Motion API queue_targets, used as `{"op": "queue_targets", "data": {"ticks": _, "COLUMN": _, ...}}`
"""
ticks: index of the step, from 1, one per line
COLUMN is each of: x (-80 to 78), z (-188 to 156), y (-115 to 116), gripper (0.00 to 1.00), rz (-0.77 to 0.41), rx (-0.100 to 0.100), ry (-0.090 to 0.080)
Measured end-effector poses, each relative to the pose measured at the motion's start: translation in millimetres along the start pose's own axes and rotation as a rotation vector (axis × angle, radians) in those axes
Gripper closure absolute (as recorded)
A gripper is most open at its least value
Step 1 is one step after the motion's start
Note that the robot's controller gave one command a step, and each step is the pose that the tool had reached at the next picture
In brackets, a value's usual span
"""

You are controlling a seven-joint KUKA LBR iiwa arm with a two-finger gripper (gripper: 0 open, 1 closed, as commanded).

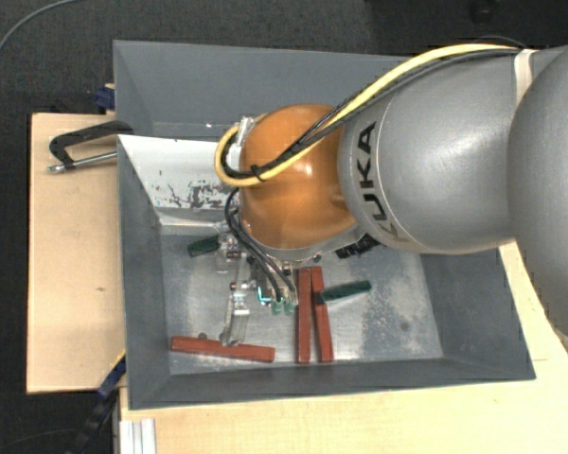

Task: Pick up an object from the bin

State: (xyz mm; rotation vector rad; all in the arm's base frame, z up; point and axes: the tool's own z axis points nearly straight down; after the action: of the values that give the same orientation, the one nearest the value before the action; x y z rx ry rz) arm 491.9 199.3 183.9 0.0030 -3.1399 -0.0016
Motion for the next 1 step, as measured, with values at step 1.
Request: {"op": "queue_targets", "data": {"ticks": 1, "x": -9.1, "z": 113.9, "y": -15.1, "gripper": 0.0, "rz": -0.054, "rx": 0.0, "ry": 0.001}}
